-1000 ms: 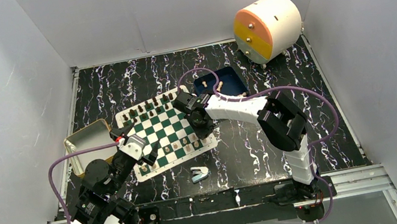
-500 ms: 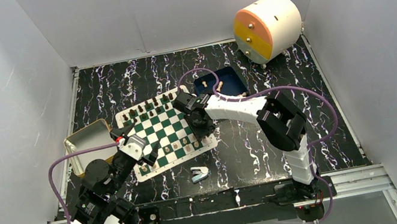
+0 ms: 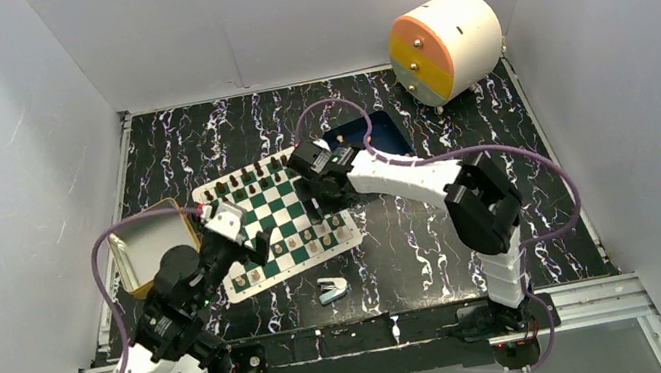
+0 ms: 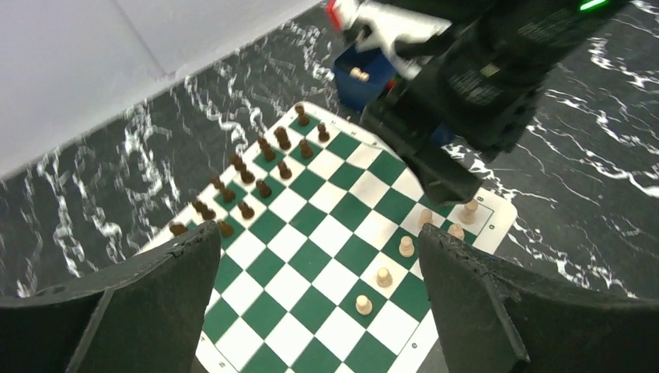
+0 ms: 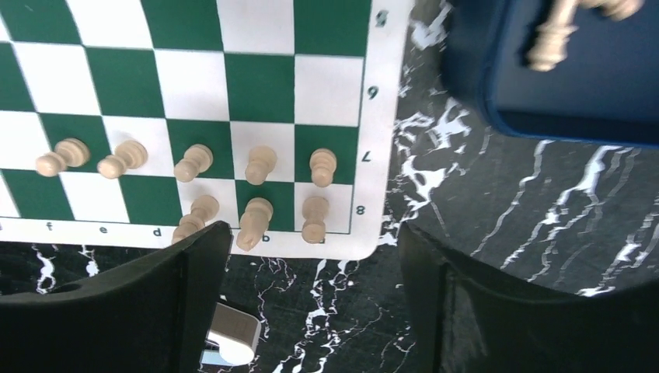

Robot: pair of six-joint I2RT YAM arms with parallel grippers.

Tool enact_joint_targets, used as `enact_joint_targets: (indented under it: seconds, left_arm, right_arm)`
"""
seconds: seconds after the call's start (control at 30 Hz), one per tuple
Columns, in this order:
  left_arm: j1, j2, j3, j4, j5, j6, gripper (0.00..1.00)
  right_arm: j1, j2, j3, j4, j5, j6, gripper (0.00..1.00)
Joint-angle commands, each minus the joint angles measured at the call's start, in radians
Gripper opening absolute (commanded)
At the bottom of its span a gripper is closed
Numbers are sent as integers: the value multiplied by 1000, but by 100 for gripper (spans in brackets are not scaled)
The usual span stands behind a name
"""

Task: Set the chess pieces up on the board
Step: Place the chess piece on the chessboard, then pick up the chess piece from the storage box.

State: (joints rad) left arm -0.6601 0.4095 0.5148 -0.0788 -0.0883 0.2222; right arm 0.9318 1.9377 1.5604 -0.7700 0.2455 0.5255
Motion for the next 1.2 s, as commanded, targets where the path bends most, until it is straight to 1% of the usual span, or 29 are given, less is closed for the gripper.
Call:
enact_joint_targets:
  seconds: [0.0, 0.03, 0.1, 0.17, 0.23, 0.3, 0.37, 0.4, 0.43, 0.47, 0.53, 0.6, 0.73, 0.8, 0.87, 0.93, 1.03, 1.17]
  left_arm:
    - [1, 137, 41, 40, -220, -257, 96]
    - [1, 181, 65, 14, -260, -301, 97]
    - [2, 274, 131, -72, -337, -375, 97]
    - [4, 362, 189, -152, -366, -401, 95]
    - [5, 404, 211, -148, -321, -399, 95]
    - [7, 423, 201, -108, -208, -366, 94]
    - [8, 436, 199, -94, -134, -349, 93]
    - [7, 440, 200, -96, -112, -337, 91]
    - [7, 440, 201, -101, -98, -324, 91]
    - [7, 436, 199, -106, -91, -308, 90]
    - [7, 414, 179, -104, -100, -282, 90]
    - [7, 384, 156, -98, -126, -269, 90]
    - [7, 311, 111, -79, -168, -272, 88]
    - [7, 289, 102, -67, -181, -280, 86]
    - [7, 276, 110, -76, -183, -287, 86]
    - [7, 270, 115, -87, -187, -291, 85]
    - [7, 260, 119, -94, -191, -291, 84]
    - [7, 245, 114, -85, -189, -291, 83]
  right_arm:
    - [-43, -147, 20, 81, 80, -26, 96]
    - [-58, -165, 4, 108, 85, -40, 98]
    - [-90, -194, -2, 134, 103, -57, 99]
    - [-121, -217, 2, 149, 152, -53, 99]
    - [-147, -223, 2, 167, 198, -54, 99]
    - [-180, -212, 11, 164, 246, -50, 99]
    - [-217, -198, 10, 159, 297, -38, 99]
    - [-244, -192, 0, 173, 286, -38, 99]
    - [-271, -188, -15, 200, 241, -40, 98]
    - [-297, -183, -33, 249, 200, -42, 95]
    - [-333, -165, -72, 327, 153, -49, 84]
    - [-358, -123, -73, 368, 144, -43, 72]
    - [-382, -30, -41, 436, 149, -22, 55]
    - [-384, 12, -23, 467, 147, -13, 52]
    - [-387, 63, 22, 441, 170, 15, 51]
    - [-388, 97, 49, 436, 188, 35, 50]
    - [-390, 131, 54, 481, 190, 44, 50]
    - [-399, 173, 82, 466, 211, 81, 50]
